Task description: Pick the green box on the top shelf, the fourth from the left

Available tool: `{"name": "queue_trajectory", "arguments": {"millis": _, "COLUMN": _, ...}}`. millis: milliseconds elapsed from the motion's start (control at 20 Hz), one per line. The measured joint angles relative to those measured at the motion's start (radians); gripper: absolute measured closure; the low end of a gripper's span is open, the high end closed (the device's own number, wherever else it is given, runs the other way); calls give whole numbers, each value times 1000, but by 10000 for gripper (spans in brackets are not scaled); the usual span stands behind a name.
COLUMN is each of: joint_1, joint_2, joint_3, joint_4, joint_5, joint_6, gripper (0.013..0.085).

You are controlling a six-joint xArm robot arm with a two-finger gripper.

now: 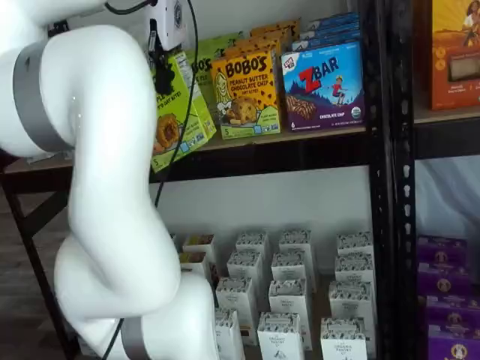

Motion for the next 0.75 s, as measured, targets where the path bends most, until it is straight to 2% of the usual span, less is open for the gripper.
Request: {"name": "queue_trajectory", "arguments": {"millis": 750, "joint_1": -47, "joint_2": -84, "joint_3": 65, "joint_4": 2, "joint_5": 52, "joint_6": -40, "gripper": 650}}
